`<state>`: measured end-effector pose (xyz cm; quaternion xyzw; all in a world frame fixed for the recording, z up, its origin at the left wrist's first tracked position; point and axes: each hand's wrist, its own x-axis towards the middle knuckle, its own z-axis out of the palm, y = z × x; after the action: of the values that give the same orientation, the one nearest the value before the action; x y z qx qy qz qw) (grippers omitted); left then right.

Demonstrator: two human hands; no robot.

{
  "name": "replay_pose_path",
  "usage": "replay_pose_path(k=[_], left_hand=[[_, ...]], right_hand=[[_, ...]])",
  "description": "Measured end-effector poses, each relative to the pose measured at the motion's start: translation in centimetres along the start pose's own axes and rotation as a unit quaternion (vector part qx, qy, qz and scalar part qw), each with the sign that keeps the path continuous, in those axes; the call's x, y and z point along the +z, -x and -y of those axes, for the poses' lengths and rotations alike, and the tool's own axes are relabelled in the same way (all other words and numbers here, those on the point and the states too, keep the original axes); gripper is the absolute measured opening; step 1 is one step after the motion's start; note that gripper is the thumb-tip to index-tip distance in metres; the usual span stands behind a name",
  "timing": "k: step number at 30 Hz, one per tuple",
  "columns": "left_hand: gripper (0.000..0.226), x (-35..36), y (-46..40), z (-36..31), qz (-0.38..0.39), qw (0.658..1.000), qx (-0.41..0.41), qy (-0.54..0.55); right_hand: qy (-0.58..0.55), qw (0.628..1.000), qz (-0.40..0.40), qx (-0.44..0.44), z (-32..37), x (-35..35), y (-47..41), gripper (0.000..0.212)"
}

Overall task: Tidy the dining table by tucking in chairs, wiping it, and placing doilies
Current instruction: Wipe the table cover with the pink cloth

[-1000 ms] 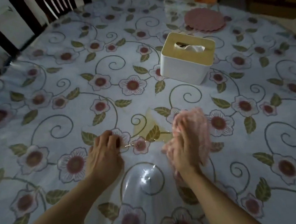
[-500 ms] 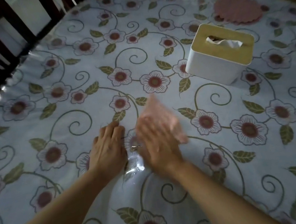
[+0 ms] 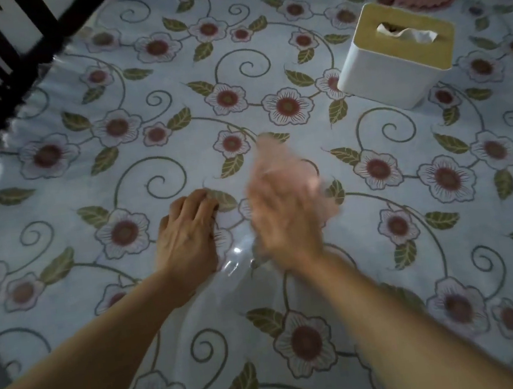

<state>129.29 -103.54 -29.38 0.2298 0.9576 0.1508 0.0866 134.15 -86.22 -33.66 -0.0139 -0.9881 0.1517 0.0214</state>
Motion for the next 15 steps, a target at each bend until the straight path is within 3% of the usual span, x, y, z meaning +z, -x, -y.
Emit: replay_pose_path(k=[3, 6, 7, 9, 11, 13, 15], left_hand=[[0.054, -0.8, 1.4, 1.7, 0.010, 1.000, 0.003, 0.002], [0.057, -1.5, 2.5, 3.3, 0.026, 0.999, 0.022, -0.003], [0.054, -1.6, 2.8, 3.8, 0.022, 1.000, 0.018, -0.003], [0.047, -1.9, 3.5, 4.9, 0.014, 1.000, 0.010, -0.005], [0.047, -2.3, 4.2, 6.0, 0.014, 1.000, 0.010, -0.008], [0.049, -2.7, 5.0, 7.0, 0.026, 0.999, 0.020, -0.013], [0.049, -3.2, 5.9, 7.9, 0.031, 0.999, 0.036, -0.020]], right_hand=[[-0.116, 0.986, 0.025, -0.117, 5.7, 1.8, 5.1, 0.052], [-0.078, 0.982, 0.036, -0.167, 4.7, 0.4, 5.3, 0.054], [-0.022, 0.990, 0.019, -0.135, 3.1, -0.1, 4.2, 0.059], [0.085, 0.996, 0.006, 0.034, -0.2, -1.3, 1.8, 0.066], [0.086, 0.975, 0.019, 0.202, -1.3, -1.9, 0.6, 0.066], [0.041, 0.980, -0.005, 0.193, 1.8, -0.5, 1.3, 0.059], [-0.020, 0.997, -0.018, 0.070, 7.5, 1.8, 4.1, 0.054]])
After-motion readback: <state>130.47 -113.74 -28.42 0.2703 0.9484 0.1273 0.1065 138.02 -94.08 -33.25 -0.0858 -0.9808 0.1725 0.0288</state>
